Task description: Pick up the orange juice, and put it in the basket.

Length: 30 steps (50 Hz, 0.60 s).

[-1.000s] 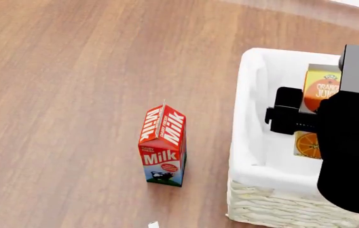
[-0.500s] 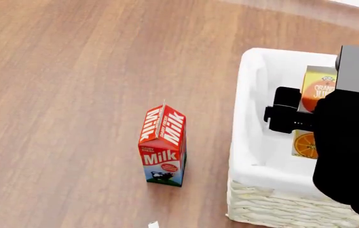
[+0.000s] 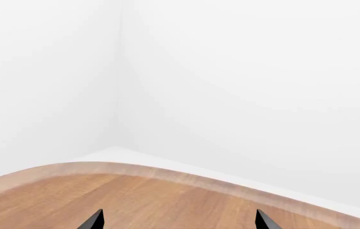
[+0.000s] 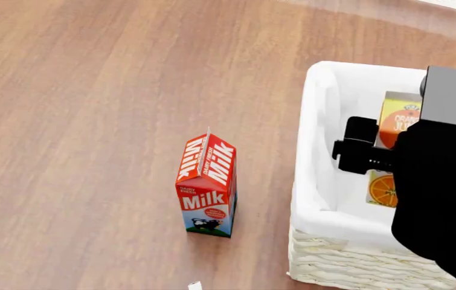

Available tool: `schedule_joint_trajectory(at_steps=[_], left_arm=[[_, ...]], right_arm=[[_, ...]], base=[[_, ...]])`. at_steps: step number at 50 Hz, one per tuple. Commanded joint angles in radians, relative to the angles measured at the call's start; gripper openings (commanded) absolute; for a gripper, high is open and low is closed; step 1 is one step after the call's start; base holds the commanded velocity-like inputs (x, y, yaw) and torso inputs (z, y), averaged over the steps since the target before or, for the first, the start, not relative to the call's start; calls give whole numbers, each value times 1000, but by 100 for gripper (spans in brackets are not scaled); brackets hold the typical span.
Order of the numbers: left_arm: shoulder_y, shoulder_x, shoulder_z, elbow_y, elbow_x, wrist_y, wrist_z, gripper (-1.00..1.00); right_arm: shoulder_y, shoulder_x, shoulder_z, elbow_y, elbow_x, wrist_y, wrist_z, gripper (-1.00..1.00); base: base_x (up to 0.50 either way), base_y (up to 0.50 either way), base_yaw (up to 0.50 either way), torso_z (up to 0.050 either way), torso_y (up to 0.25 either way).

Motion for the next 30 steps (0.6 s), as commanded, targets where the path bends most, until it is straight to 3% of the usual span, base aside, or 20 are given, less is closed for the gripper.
schedule_joint_trajectory(at_steps=[1,30], left_arm=[[-17,21,-7,-22,9,-7,40,100],[-8,11,-20,-22,-4,5,34,100]], right_arm=[[9,-25,27,38,-61,-23,-55,-100],[10,-36,23,58,-68,-32,-72,-100]], base=[[0,0,0,0,0],[0,0,0,0,1]])
